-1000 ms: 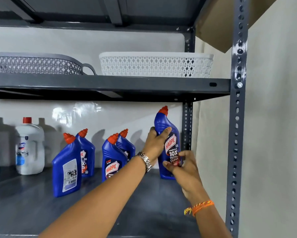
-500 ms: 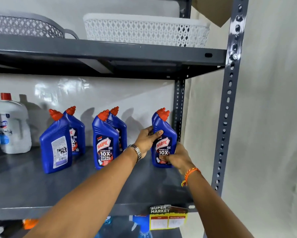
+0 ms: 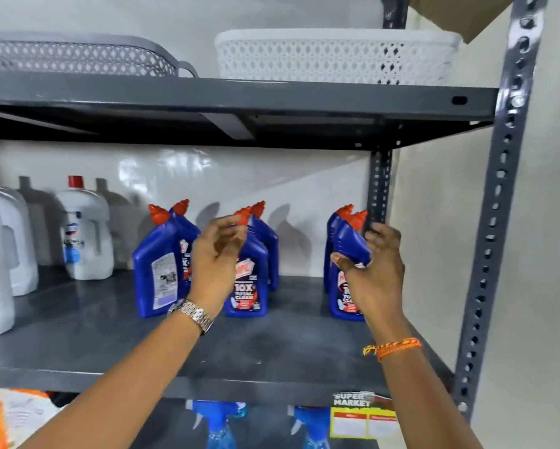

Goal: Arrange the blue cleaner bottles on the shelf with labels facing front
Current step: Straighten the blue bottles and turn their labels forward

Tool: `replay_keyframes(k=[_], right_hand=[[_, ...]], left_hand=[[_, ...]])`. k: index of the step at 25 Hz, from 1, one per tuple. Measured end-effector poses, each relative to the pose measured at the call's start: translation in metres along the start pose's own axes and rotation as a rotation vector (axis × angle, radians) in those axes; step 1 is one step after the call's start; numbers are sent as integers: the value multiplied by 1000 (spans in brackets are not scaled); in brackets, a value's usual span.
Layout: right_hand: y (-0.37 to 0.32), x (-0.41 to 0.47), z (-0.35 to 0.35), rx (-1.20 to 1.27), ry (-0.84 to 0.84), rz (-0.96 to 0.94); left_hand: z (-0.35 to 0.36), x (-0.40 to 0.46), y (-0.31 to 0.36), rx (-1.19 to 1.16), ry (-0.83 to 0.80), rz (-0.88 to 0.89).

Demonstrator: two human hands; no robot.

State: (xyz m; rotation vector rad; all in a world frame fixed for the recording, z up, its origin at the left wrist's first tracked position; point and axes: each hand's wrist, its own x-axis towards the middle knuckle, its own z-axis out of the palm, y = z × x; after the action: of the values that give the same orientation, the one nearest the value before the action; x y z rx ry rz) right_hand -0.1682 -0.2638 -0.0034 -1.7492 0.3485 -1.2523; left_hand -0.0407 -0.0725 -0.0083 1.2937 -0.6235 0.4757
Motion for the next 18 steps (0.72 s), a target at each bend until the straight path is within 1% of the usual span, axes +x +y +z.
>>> replay_keyframes(k=[1, 2, 3, 4, 5, 6, 7, 8, 10, 11, 12, 14, 16, 18], right_hand=[[-14, -13, 21, 91, -25, -65], [-27, -27, 46, 177, -95, -110], [-35, -39, 68, 229, -204, -128], [-44, -53, 99, 267, -359, -111], [-51, -67, 130, 276, -539, -57], [-51, -80, 158, 262, -708, 19], [-44, -87, 185, 220, -825, 92], [-34, -92, 214, 143, -866, 121], [-19, -94, 253, -29, -790, 92], [-12, -90, 267, -46, -770, 109], [-8, -86, 278, -13, -787, 130], [-5, -79, 291, 70, -889, 140], [-5, -78, 296, 140, -954, 177], [-8, -81, 300, 208, -940, 186]], left_hand=[[-30, 2, 1, 32, 153, 50], [-58, 8, -1, 64, 286, 68], [-77, 15, -8, 78, 369, 49], [-100, 24, -16, 117, 418, -12], [-121, 32, -29, 186, 420, -118], [-137, 37, -41, 274, 383, -234], [-149, 41, -54, 338, 323, -316], [-164, 45, -65, 356, 249, -379], [-179, 52, -75, 307, 64, -383], [-183, 56, -76, 304, -20, -337], [-186, 60, -76, 327, -80, -290], [-192, 66, -71, 319, -154, -220], [-201, 70, -68, 272, -188, -222], [-207, 72, -63, 195, -194, -244]])
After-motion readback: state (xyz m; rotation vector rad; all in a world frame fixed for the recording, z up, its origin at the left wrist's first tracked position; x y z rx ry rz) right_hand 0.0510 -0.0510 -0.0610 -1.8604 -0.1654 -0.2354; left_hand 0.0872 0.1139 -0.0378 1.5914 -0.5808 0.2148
